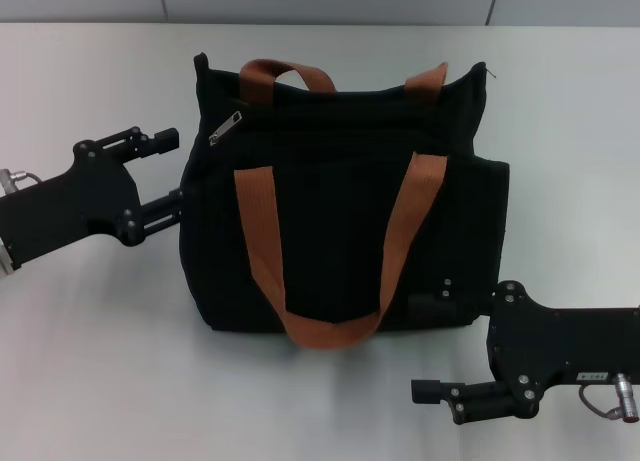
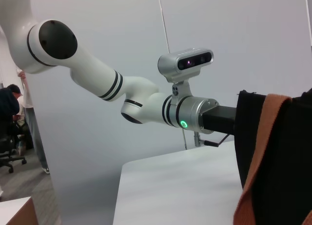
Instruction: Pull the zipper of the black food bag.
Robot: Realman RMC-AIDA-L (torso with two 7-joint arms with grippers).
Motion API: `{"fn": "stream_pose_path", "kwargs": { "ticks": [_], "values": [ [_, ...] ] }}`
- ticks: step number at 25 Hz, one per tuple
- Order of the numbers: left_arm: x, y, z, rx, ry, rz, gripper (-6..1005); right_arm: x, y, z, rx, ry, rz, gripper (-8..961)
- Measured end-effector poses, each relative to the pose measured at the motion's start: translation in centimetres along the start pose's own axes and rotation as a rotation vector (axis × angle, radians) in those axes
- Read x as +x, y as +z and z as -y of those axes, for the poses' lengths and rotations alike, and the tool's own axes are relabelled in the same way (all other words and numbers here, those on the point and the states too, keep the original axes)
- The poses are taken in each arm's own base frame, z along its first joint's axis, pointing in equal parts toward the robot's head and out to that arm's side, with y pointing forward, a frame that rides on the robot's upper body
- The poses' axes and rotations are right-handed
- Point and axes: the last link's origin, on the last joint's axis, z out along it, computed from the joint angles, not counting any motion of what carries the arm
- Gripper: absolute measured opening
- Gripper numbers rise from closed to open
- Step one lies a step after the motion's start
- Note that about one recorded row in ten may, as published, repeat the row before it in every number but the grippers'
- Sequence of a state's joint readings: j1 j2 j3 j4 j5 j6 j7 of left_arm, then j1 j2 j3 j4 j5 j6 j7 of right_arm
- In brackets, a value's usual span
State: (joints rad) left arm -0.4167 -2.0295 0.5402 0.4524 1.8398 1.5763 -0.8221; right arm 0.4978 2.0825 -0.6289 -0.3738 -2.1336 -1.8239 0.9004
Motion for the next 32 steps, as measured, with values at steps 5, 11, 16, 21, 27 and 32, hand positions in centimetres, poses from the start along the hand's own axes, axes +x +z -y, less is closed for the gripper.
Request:
{"fn": "stream_pose_path", "kwargs": {
  "ticks": [5,11,16,21,27,32],
  "values": [
    [0.2,0.4,0.2,0.010,0.025,-0.013,639,-0.1,0.1,0.1,-0.002,-0.002,0.001,800],
    [0.8,0.1,0.4,0.037,0.031,-0.058,351,-0.1,0.2,0.1,-0.002,-0.001,0.005,799],
    [1.0,-0.2,0.2,0.039,0.028,-0.084,244,-0.1,0.2,0.1,0.000,-0.002,0.008,797],
    [1.3,-0.6,-0.3,0.018,0.043,-0.119,114,-0.8,0.2,0.2,0.005,-0.014,0.055,796],
    [1.6,-0.7,-0.6,0.013,0.048,-0.143,17,-3.4,0.1,0.2,-0.023,0.011,0.209,794],
    [1.7,-0.4,-0.6,0.009,0.049,-0.149,19,-6.5,0.4,2.0,-0.052,0.174,0.305,793]
  ]
}}
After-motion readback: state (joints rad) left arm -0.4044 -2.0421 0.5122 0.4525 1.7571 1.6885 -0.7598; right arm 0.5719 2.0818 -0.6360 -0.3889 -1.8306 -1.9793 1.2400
